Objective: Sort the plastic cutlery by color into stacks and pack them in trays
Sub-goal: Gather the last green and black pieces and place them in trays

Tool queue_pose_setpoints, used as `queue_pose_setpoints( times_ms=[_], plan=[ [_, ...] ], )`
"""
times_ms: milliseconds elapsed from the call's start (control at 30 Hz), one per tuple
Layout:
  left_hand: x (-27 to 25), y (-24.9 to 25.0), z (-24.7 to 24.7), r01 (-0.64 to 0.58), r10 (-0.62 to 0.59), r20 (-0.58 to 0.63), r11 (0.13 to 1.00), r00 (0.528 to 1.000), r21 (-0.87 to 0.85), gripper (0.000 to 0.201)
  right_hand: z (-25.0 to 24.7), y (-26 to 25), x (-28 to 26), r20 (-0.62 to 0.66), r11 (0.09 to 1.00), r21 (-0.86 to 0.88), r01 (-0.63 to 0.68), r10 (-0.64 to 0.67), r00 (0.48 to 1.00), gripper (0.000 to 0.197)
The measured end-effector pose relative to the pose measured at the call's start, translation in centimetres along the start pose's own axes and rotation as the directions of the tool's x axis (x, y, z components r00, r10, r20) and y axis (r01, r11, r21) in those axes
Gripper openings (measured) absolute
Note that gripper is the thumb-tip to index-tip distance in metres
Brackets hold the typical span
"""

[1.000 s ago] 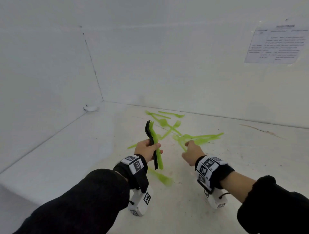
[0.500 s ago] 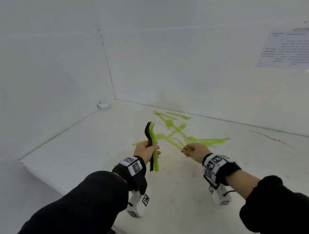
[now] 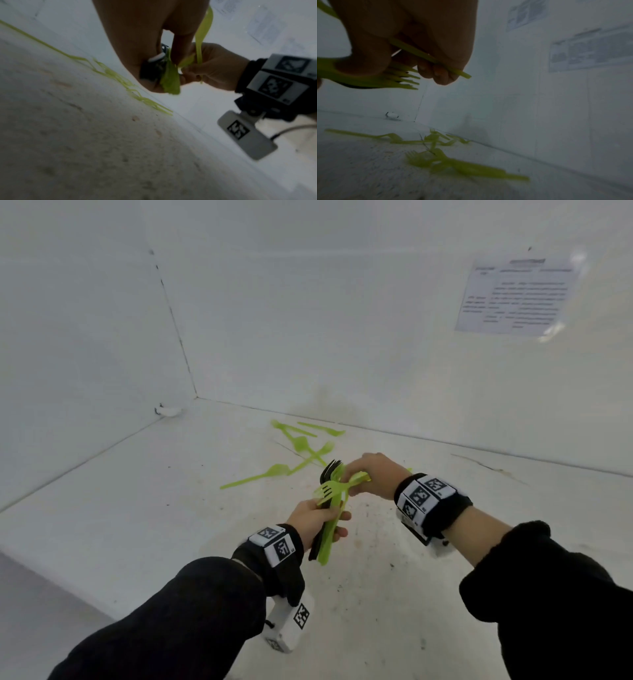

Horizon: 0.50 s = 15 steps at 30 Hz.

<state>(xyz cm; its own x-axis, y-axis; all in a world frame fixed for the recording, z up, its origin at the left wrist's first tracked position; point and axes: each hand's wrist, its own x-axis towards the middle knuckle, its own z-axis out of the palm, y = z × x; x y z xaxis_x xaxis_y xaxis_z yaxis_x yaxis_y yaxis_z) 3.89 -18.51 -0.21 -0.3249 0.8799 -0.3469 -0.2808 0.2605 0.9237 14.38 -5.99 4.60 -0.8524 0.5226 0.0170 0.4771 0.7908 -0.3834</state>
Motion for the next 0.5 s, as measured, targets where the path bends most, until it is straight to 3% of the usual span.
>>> queue_pose_setpoints(
  times_ms=[100, 167, 233, 267, 367, 500],
  plan=[
    [-0.1, -0.5, 1.2, -0.036, 0.030, -0.072, 0.995, 0.997, -0.097, 0.014, 0.9, 0.6, -0.7, -0.212, 0.964, 0.264, 0.007, 0.051, 0.976, 0.035],
    [0.0, -0.8, 1.7, -0.053, 0.035, -0.106, 0.983, 0.994, -0.173, 0.015, 1.9, 0.7, -1.0, -0.296, 0.912, 0.409, -0.044, 0.178, 0.938, 0.047],
    [0.1, -1.0, 2.0, -0.057, 0.025, -0.142, 0.973, 0.990, -0.224, 0.015, 3.1, 0.1, -1.1, -0.261, 0.807, 0.569, -0.158, 0.359, 0.896, 0.047],
    [0.2, -1.1, 2.0, -0.053, 0.017, -0.154, 0.971, 0.988, -0.234, 0.014, 3.6, -0.2, -1.0, -0.209, 0.740, 0.644, -0.194, 0.415, 0.886, 0.037],
    [0.6, -0.9, 1.8, -0.054, 0.025, -0.164, 0.984, 0.986, -0.171, 0.014, 5.0, -1.0, -0.5, -0.093, 0.658, 0.713, -0.243, 0.432, 0.897, 0.011],
    [1.4, 0.1, 0.9, -0.098, 0.089, -0.173, 0.994, 0.981, -0.043, 0.021, 6.1, -1.9, 0.9, -0.155, 0.577, 0.794, -0.194, 0.500, 0.852, 0.011]
  ],
)
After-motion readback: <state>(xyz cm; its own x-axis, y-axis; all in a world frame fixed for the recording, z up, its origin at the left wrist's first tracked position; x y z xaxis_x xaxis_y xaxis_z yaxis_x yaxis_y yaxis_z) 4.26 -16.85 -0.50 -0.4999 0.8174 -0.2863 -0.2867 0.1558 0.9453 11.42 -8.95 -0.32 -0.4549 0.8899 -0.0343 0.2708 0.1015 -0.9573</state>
